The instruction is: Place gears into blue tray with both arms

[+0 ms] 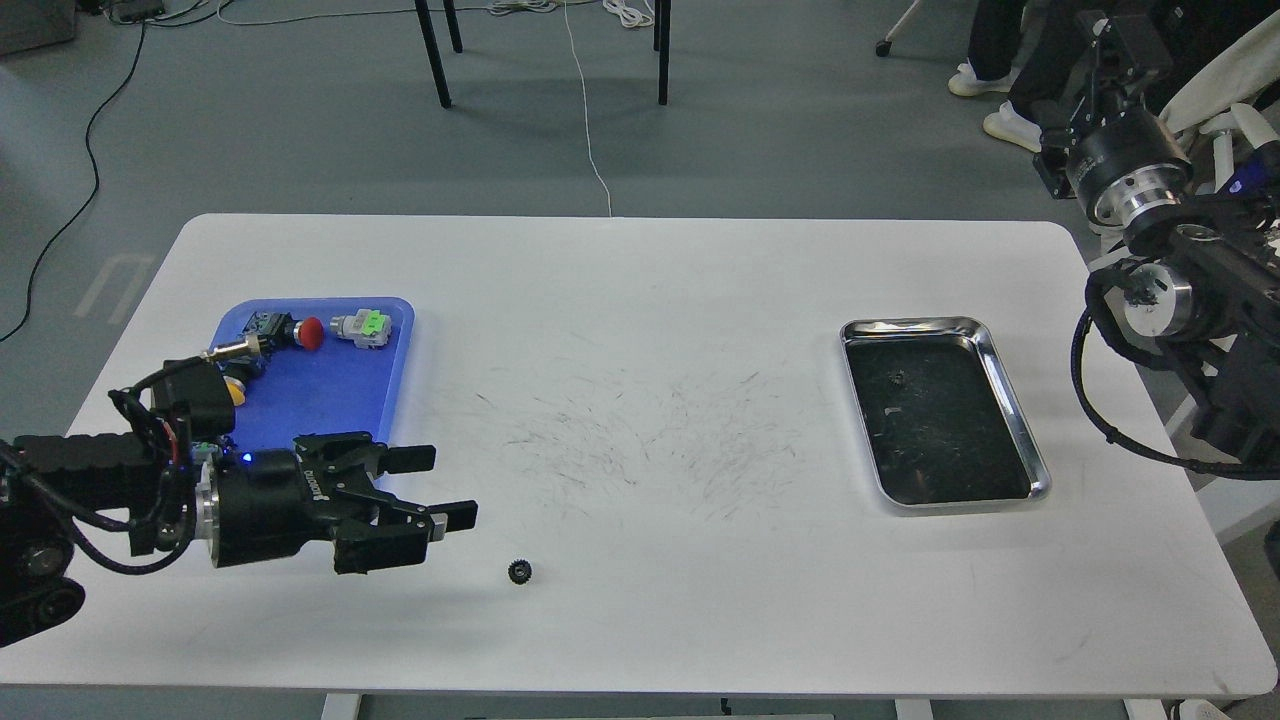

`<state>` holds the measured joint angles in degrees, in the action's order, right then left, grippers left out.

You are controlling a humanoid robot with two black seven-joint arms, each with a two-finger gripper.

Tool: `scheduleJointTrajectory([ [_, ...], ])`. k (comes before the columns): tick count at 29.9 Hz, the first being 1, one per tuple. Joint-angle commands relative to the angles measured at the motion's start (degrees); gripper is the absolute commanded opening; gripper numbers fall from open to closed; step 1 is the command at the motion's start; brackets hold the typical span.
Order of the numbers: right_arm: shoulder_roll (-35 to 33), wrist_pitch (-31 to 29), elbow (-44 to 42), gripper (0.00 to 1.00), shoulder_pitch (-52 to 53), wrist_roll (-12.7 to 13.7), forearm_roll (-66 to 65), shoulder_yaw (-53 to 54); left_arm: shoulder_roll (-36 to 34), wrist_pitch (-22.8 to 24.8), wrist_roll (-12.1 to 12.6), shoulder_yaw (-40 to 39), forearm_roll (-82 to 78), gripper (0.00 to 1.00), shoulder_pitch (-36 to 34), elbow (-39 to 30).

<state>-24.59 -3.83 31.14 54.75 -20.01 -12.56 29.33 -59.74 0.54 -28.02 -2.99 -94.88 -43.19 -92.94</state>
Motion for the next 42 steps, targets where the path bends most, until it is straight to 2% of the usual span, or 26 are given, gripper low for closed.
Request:
scheduleJointTrajectory([
  [1, 0.3, 0.1, -0.2, 0.97, -0.9, 9.5, 9.8, 0.0, 2.5, -0.8, 0.0, 0.0, -1.8, 0.94, 0.4, 3.5],
  [2, 0.3, 0.2, 0.0, 0.97, -0.9, 10.3, 11.7, -0.2, 3.3, -0.8, 0.0, 0.1, -2.1, 0.93, 0.4, 4.2],
  [7, 1.1, 0.2, 0.2, 0.97, -1.0, 11.1, 13.0, 0.4, 5.9, -1.1, 0.0, 0.2, -4.8, 0.9, 2.4, 5.6],
  [11, 2.5, 0.0, 0.2, 0.97, -1.0, 11.5, 13.0, 0.4, 6.8, -3.6, 0.0, 0.3, -10.3, 0.84, 5.0, 7.2],
  [16, 3.6, 0.3, 0.1, 0.97, -0.3, 13.2, 13.1, 0.6, 10.8, -4.8, 0.0, 0.3, -13.4, 0.82, 6.0, 9.4],
  [22, 5.0, 0.3, 0.3, 0.97, -0.5, 13.3, 13.3, -0.5, 12.4, -5.1, 0.0, 0.3, -15.1, 0.82, 7.0, 10.1],
  [26, 5.2, 0.3, 0.7, 0.97, 0.4, 13.8, 12.7, -0.6, 15.3, -5.4, 0.0, 0.3, -15.2, 0.78, 7.2, 12.9],
  [28, 5.0, 0.2, 1.0, 0.97, 0.4, 14.6, 12.2, -0.7, 16.7, -6.0, 0.0, -0.2, -15.2, 0.78, 7.4, 13.8],
  [33, 3.2, -0.3, 4.1, 0.97, 0.4, 14.7, 12.0, -5.2, 20.4, -6.7, 0.0, 0.2, -15.3, 0.78, 7.5, 17.9],
  [42, -2.3, -0.7, 9.7, 0.97, 1.2, 14.8, 11.9, -11.8, 21.7, -7.6, 0.0, 0.1, -15.3, 0.76, 8.3, 19.6],
])
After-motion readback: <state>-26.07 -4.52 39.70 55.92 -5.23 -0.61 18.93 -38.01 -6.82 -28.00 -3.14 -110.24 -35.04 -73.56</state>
